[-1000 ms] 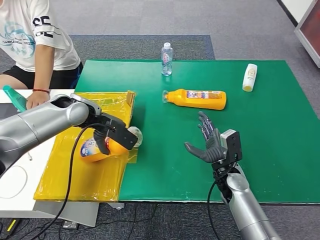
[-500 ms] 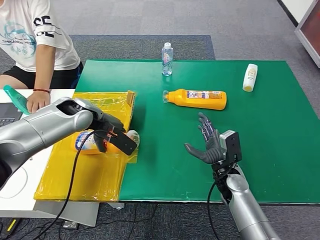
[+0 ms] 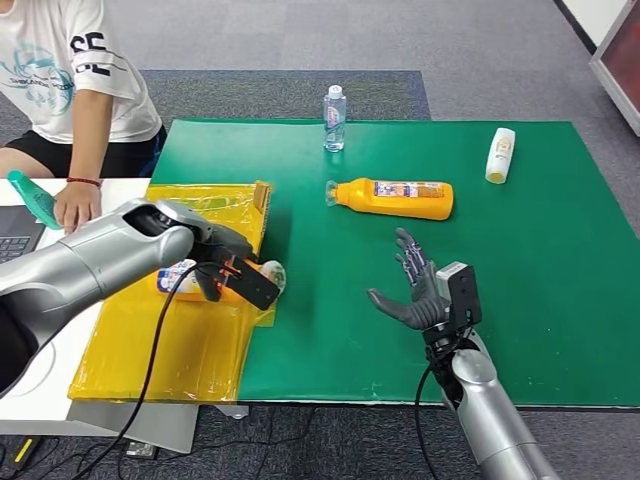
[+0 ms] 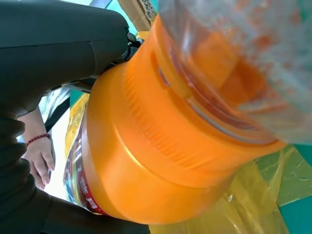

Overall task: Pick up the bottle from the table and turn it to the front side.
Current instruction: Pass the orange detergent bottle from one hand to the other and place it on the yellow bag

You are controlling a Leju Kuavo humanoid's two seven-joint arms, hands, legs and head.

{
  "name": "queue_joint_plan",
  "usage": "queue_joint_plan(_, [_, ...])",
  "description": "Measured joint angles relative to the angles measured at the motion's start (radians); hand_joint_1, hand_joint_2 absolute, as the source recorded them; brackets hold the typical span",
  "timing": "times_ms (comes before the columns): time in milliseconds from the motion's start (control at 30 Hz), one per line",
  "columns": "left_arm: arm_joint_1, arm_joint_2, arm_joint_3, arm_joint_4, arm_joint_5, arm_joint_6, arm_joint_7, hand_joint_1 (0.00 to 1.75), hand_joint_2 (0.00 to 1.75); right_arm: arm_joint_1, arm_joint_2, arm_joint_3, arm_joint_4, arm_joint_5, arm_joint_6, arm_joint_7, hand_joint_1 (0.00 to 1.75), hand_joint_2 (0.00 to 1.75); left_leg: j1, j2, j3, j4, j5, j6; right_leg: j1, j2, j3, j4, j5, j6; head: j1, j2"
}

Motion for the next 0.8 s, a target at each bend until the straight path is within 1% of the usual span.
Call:
queue_joint_plan(33, [0.001, -0.002, 0.0, 0.003, 0.0, 0.0, -0.001, 1.75, 1.75, 0.0, 0.0, 0.0, 0.0, 0.001, 0.0, 0.0, 0.0, 1.75, 0.0, 0.0, 0.0, 0.0, 0.0, 0.0, 0.0, 0.0, 0.0, 0.0, 0.0, 0.0, 0.0, 0.0])
queue_joint_plan(67, [0.001, -0.003, -0.001, 0.005, -0.001, 0.001, -0.001, 1.62, 1.75, 0.0, 0.0, 0.0, 0.001, 0.001, 0.0, 0.0, 0.0, 1.75, 0.0, 0.0, 0.0, 0.0, 0.0, 0.0, 0.0, 0.0, 0.0, 0.0, 0.0, 0.0, 0.0, 0.0])
queue_joint_plan(167, [0.003, -0.007, -0.001, 0.012, -0.002, 0.006, -0.004, 0.31, 1.75, 0.001, 0.0, 0.0, 0.003, 0.002, 0.0, 0.0, 0.0, 1.75, 0.0, 0.0, 0.0, 0.0, 0.0, 0.0, 0.0, 0.0, 0.0, 0.0, 0.0, 0.0, 0.0, 0.0])
queue_joint_plan(200, [0.004, -0.009, -0.002, 0.014, -0.002, 0.011, -0.005, 0.0, 1.75, 0.001, 0.0, 0.0, 0.004, 0.003, 0.0, 0.0, 0.0, 1.75, 0.0, 0.0, 0.0, 0.0, 0.0, 0.0, 0.0, 0.0, 0.0, 0.0, 0.0, 0.0, 0.0, 0.0])
queue_joint_plan(367, [0.017, -0.017, -0.003, 0.025, -0.006, 0.038, -0.018, 0.0, 1.75, 0.003, 0.0, 0.0, 0.007, 0.006, -0.002, 0.0, 0.0, 1.75, 0.0, 0.0, 0.0, 0.0, 0.0, 0.0, 0.0, 0.0, 0.0, 0.0, 0.0, 0.0, 0.0, 0.0])
queue_joint_plan(800, [0.027, -0.021, -0.008, 0.027, -0.031, 0.057, -0.03, 0.0, 1.75, 0.012, 0.0, -0.004, 0.008, 0.01, -0.007, -0.001, 0.0, 1.75, 0.0, 0.0, 0.0, 0.0, 0.0, 0.0, 0.0, 0.0, 0.0, 0.0, 0.0, 0.0, 0.0, 0.0])
